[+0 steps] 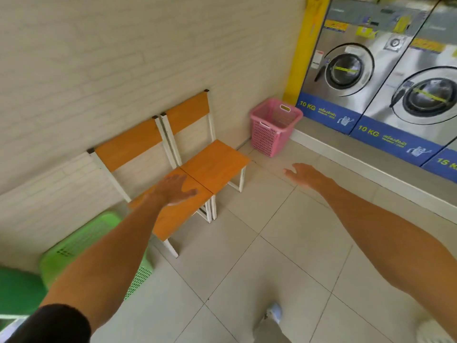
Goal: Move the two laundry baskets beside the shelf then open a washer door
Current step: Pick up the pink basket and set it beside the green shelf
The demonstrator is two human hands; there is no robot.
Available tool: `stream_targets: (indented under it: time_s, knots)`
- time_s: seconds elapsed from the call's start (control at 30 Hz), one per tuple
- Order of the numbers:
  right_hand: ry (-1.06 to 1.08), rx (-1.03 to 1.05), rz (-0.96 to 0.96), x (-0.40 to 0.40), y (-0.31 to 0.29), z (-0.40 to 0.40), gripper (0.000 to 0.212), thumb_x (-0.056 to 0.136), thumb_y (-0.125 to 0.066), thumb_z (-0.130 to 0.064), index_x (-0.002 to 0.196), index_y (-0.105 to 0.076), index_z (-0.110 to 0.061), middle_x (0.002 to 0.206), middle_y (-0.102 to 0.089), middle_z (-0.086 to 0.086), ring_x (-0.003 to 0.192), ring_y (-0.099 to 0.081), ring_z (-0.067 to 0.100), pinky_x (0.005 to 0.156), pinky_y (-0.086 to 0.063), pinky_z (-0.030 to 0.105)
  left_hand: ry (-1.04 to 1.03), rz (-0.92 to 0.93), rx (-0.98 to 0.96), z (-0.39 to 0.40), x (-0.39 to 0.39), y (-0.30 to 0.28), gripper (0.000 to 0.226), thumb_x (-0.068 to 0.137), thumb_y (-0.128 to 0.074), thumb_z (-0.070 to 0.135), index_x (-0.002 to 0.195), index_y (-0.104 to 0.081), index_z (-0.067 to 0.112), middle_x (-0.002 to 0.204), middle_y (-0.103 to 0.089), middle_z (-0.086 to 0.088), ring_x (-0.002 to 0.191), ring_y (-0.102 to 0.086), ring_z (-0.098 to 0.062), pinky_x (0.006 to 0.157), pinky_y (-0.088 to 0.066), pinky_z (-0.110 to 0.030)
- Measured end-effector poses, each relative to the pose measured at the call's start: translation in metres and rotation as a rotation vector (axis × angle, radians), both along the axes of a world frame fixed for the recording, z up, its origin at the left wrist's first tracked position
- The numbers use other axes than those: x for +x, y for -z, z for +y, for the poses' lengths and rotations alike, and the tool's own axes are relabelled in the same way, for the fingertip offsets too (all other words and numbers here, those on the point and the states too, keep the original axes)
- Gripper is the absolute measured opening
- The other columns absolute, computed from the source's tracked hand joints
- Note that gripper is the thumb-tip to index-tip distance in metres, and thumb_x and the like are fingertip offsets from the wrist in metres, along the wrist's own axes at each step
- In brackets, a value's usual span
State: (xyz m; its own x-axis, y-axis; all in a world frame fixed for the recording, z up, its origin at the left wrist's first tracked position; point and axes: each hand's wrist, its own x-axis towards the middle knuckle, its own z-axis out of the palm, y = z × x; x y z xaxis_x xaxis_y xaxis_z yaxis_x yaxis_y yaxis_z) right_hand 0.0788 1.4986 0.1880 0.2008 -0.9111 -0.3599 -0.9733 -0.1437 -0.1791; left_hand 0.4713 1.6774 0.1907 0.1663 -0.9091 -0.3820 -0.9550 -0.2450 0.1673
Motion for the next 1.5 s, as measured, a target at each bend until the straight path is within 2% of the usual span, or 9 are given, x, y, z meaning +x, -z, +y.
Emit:
stream_targets:
  time_s: [0.17,0.27,0.5,0.73,0.97,1.1,1.3,1.4,1.5]
  knots:
    - [0.107,0.019,-0.031,-0.089,-0.008,-0.07,0.08,0.095,-0.029,-0.066,0.154,-0.027,-0.012,0.156,-0.034,0.015,0.142,-0.034,0.034,0.114,-0.031,0.047,0.017,0.099,-0.042,-0.117,-0.085,0.012,0.094,0.087,-0.04,0.076,0.159,-0.018,0.019,0.165,-0.02,-0.009,0.151,-0.02,-0.031,0.119,-0.022,-0.054]
    - [0.119,0.042,-0.025,-0.131,-0.006,-0.117,0.083,0.093,-0.029,-0.069,0.154,-0.026,-0.013,0.157,-0.032,0.014,0.143,-0.032,0.034,0.115,-0.03,0.049,0.005,0.105,-0.048,-0.177,-0.127,0.018,0.093,0.088,-0.04,0.076,0.159,-0.016,0.021,0.165,-0.018,-0.011,0.151,-0.016,-0.033,0.12,-0.021,-0.054]
    - [0.109,0.066,-0.053,-0.176,-0.003,-0.231,0.082,0.093,-0.035,-0.067,0.154,-0.028,-0.011,0.156,-0.034,0.014,0.143,-0.033,0.034,0.114,-0.031,0.046,0.0,0.071,-0.029,-0.297,-0.184,0.027,0.093,0.088,-0.037,0.077,0.159,-0.014,0.023,0.166,-0.015,-0.01,0.152,-0.013,-0.034,0.12,-0.019,-0.056]
    - [0.112,0.085,-0.067,-0.192,0.007,-0.376,0.083,0.093,-0.039,-0.066,0.154,-0.027,-0.01,0.156,-0.034,0.014,0.143,-0.033,0.031,0.116,-0.029,0.042,-0.023,0.072,-0.013,-0.432,-0.203,0.043,0.094,0.086,-0.037,0.078,0.158,-0.016,0.022,0.164,-0.018,-0.011,0.151,-0.017,-0.035,0.119,-0.02,-0.056]
    - [0.119,0.088,-0.056,-0.19,0.002,-0.536,0.077,0.096,-0.04,-0.06,0.153,-0.029,-0.009,0.157,-0.032,0.013,0.143,-0.034,0.03,0.113,-0.028,0.038,-0.021,0.045,0.008,-0.605,-0.212,0.044,0.087,0.091,-0.039,0.072,0.159,-0.015,0.023,0.164,-0.018,-0.01,0.149,-0.019,-0.034,0.116,-0.021,-0.053]
    - [0.103,0.1,-0.063,-0.187,0.001,-0.616,0.073,0.096,-0.041,-0.058,0.149,-0.035,-0.008,0.15,-0.043,0.014,0.136,-0.042,0.032,0.106,-0.035,0.038,-0.006,0.053,0.023,-0.69,-0.224,0.044,0.087,0.09,-0.039,0.073,0.158,-0.017,0.022,0.164,-0.02,-0.01,0.148,-0.022,-0.033,0.114,-0.024,-0.052]
    - [0.077,0.156,-0.06,-0.185,0.02,-0.737,0.069,0.097,-0.044,-0.055,0.147,-0.037,-0.008,0.147,-0.045,0.016,0.134,-0.044,0.034,0.104,-0.037,0.039,-0.056,0.086,0.069,-0.796,-0.227,0.064,0.087,0.089,-0.041,0.073,0.158,-0.017,0.025,0.164,-0.019,-0.01,0.149,-0.02,-0.033,0.115,-0.023,-0.054]
    - [0.059,0.197,-0.033,-0.19,0.028,-0.807,0.072,0.096,-0.043,-0.057,0.148,-0.035,-0.007,0.151,-0.041,0.016,0.136,-0.042,0.033,0.107,-0.036,0.041,-0.11,0.087,0.084,-0.848,-0.23,0.074,0.087,0.09,-0.042,0.072,0.158,-0.018,0.024,0.164,-0.019,-0.01,0.149,-0.021,-0.034,0.116,-0.022,-0.054]
    - [-0.001,0.233,0.007,-0.191,0.041,-0.887,0.078,0.096,-0.041,-0.058,0.153,-0.026,-0.007,0.158,-0.03,0.015,0.143,-0.034,0.033,0.113,-0.032,0.043,-0.176,0.104,0.081,-0.9,-0.237,0.083,0.088,0.09,-0.043,0.071,0.158,-0.017,0.022,0.164,-0.018,-0.011,0.149,-0.02,-0.035,0.116,-0.021,-0.055]
